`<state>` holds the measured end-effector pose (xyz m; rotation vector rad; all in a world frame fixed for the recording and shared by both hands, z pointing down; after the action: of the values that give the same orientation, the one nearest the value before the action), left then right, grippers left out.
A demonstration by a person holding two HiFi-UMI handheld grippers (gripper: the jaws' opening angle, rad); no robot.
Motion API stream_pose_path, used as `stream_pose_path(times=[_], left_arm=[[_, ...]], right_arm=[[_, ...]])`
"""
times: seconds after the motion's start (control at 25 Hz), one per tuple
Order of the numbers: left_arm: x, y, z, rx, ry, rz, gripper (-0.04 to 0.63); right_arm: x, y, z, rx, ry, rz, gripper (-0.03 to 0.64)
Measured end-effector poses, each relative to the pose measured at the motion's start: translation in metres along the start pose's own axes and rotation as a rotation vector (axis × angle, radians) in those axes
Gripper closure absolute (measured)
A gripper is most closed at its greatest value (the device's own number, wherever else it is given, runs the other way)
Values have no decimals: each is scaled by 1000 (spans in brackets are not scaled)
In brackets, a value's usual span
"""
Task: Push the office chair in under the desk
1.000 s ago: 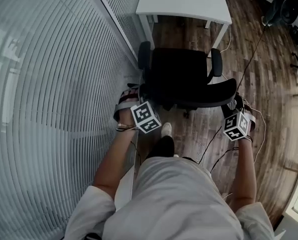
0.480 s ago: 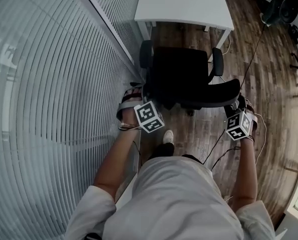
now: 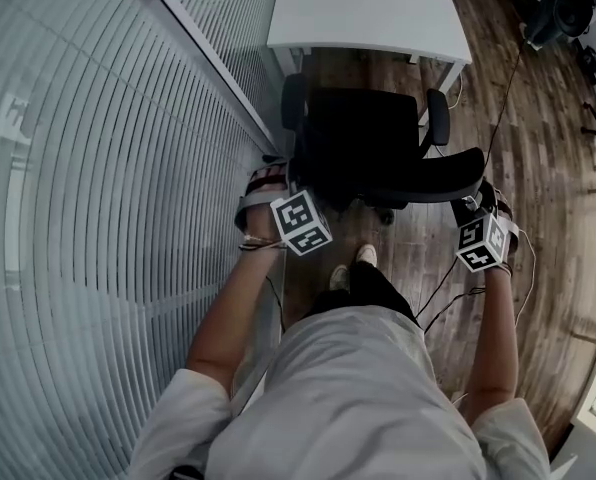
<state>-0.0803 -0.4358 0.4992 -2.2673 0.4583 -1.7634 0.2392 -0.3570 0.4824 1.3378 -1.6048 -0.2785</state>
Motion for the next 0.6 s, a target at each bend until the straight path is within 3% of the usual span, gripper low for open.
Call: stream_pose_path(times=[0.16, 0.4, 0.6], left_arm=[[-11, 50, 13, 12, 2, -14, 393], [29, 11, 2, 0, -13, 1, 391], [37, 21, 7, -5, -14, 5, 391]], right_arm=[[19, -37, 26, 14, 12, 6, 408], [29, 3, -8, 2, 3, -8, 408], [41, -5, -8, 0, 2, -9, 408]])
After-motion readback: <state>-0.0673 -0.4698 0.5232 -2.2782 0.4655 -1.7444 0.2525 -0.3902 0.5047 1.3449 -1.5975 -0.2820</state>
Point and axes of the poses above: the fingertips, and each gripper's own axes: x forward along the fingers, y to its left, z out of its top, the point moved 6 cm from there along -x, backward along the fingers, and after that the axes turned 15 degrees about -z, right-handed, at the moved point
